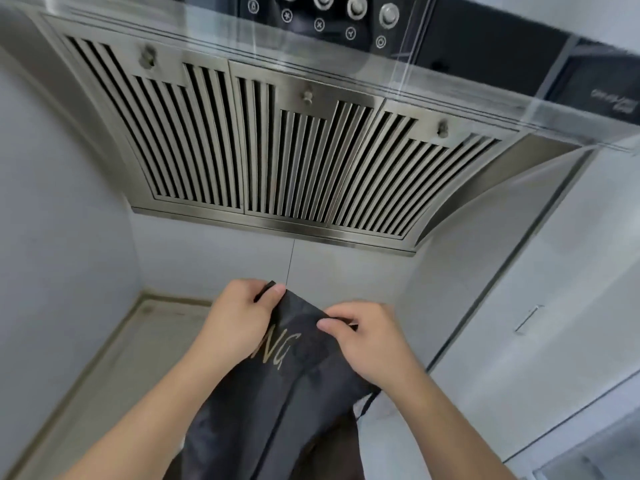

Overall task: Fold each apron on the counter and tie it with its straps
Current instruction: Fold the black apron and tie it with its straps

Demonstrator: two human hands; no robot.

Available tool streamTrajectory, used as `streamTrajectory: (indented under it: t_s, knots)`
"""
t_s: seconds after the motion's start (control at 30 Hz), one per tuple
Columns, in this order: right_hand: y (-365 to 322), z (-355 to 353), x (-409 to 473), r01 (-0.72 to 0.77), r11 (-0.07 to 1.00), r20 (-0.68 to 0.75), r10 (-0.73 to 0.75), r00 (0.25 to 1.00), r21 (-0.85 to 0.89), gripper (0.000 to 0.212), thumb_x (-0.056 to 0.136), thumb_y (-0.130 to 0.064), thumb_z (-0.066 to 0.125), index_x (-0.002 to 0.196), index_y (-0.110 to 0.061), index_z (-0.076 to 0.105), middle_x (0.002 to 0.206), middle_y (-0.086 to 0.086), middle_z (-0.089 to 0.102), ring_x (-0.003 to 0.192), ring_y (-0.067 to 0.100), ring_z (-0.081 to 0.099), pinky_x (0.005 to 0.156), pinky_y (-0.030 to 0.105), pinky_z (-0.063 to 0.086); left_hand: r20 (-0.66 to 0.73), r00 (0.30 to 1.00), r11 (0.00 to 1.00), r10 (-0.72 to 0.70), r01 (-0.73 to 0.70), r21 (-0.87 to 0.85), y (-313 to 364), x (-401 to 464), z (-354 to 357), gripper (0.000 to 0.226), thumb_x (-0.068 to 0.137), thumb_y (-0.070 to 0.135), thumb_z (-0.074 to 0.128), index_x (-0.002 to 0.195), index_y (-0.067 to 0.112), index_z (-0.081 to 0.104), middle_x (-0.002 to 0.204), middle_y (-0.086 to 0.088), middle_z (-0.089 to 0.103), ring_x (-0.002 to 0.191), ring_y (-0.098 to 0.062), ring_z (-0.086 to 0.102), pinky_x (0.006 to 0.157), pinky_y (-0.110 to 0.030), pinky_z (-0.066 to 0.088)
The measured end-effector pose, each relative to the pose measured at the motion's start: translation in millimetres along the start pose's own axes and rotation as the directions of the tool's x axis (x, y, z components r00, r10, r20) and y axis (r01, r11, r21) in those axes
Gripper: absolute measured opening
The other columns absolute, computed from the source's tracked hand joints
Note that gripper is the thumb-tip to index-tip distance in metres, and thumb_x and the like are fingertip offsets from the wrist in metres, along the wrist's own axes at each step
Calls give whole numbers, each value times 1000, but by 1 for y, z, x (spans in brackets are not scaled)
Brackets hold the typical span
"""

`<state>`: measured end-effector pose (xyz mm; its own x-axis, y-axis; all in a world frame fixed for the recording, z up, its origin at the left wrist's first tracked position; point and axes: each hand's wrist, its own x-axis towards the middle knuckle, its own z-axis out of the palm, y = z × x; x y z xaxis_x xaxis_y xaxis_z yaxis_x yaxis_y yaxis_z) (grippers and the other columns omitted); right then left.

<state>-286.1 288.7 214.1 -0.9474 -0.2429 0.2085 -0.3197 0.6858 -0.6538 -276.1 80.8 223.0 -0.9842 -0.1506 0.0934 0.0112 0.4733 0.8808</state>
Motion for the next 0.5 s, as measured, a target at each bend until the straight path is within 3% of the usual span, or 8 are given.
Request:
streamTrajectory:
  t_s: [0.13,0.23,0.3,0.33,0.4,0.5]
  knots:
    - [-3,-29,6,250,968,-247,-238,939,18,17,94,-12,75,85,-24,82,86,-15,74,92,11,67,86,27,51,-93,995,998,-20,14,-62,18,6,-13,50,107,37,52,74,-1,50,57,-7,49,58,-20,48,60,-35,33]
    - [-9,-39,12,248,965,-117,-237,964,87,15,92,-17,77,97,-31,80,94,-18,72,96,10,64,87,25,49,-68,996,983,-53,40,-181,33,5,-13,51,107,41,52,85,-4,60,69,-22,63,63,-21,57,67,-35,39]
    - [-11,-34,12,181,982,0,-181,984,62,15,90,-25,78,102,-34,76,96,-19,69,94,7,62,85,25,50,-41,998,980,-53,44,-194,45,3,-10,50,107,41,53,80,0,62,66,-15,64,61,-18,58,67,-34,41]
    - [-11,-28,11,193,980,-18,-192,981,46,11,90,-26,78,99,-32,77,93,-18,68,90,7,62,83,27,52,-47,998,986,-46,37,-163,49,3,-8,50,107,40,53,73,3,57,60,-9,58,57,-16,53,64,-34,39]
    - [-12,-24,4,314,949,-185,-309,933,-2,2,91,-25,78,91,-26,79,88,-17,69,84,7,63,77,28,54,-85,996,999,-16,12,-53,55,3,-6,49,107,38,53,66,12,47,56,-2,44,54,-17,42,59,-35,32]
    - [-14,-30,2,446,893,-344,-439,830,-64,9,92,-15,77,85,-21,80,88,-16,69,86,8,65,77,27,54,-115,993,998,2,5,58,53,6,-7,52,107,40,52,66,9,44,56,-3,44,54,-18,44,58,-35,33]
